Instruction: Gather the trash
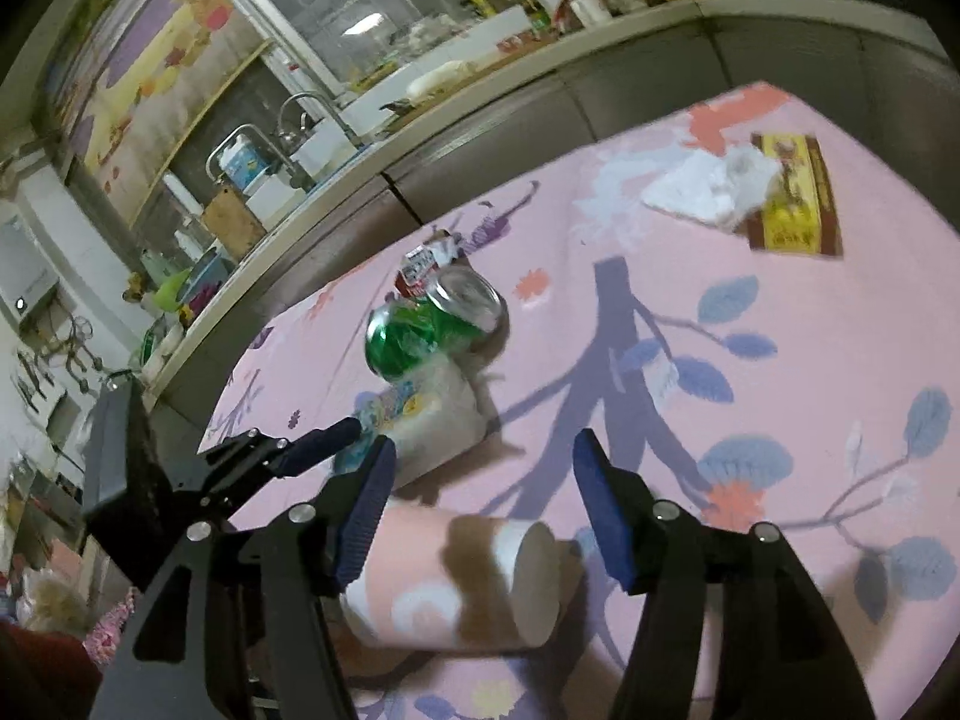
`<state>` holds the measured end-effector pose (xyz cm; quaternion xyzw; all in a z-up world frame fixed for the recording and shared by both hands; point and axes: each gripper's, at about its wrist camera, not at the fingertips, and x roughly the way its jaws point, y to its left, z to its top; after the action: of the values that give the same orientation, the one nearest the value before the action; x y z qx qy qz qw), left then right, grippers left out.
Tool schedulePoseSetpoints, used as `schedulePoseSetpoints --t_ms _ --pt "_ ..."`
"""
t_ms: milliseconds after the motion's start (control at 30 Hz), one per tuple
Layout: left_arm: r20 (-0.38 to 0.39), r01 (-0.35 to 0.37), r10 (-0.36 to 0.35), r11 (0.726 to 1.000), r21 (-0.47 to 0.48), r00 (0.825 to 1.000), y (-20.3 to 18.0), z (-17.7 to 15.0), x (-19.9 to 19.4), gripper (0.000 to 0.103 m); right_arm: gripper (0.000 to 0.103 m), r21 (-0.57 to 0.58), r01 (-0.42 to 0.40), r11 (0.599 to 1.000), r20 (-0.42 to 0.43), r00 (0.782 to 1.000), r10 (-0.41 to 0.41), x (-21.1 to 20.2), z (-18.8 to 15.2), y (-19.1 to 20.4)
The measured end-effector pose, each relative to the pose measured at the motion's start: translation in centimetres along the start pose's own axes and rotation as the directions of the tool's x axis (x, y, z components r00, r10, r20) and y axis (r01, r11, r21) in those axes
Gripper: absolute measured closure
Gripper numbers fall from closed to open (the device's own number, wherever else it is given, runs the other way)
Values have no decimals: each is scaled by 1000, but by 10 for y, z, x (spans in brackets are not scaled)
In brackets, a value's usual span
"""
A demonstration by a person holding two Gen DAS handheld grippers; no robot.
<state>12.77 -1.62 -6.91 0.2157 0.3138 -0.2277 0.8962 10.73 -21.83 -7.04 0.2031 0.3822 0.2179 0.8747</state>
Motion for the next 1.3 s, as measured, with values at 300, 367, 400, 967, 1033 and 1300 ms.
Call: schedulePoseSetpoints --t_ms 300,367,400,967,1033,1300 --pt "-2 20 -21 995 -97 1000 15 -17 -17 101 44 29 13 1000 -4 1000 -13 -2 -22 -8" --pt "-9 29 -30 991 -134 999 18 -25 -23 101 44 42 28 999 15 999 -29 -3 -27 -10" --pt "-12 35 -38 988 -148 999 19 -30 -27 101 44 44 32 999 16 999 -33 -2 -28 -11" --pt "27 292 -292 939 -183 956 -31 -44 -72 67 28 -185 130 974 80 990 -117 -83 -66 13" --pt "23 286 -285 957 -41 958 -67 -42 -68 55 28 -37 148 988 62 987 -146 -79 -75 -17" --pt "-15 336 -340 923 187 940 -132 -39 -56 54 28 3 215 977 113 970 -214 -64 -120 -27"
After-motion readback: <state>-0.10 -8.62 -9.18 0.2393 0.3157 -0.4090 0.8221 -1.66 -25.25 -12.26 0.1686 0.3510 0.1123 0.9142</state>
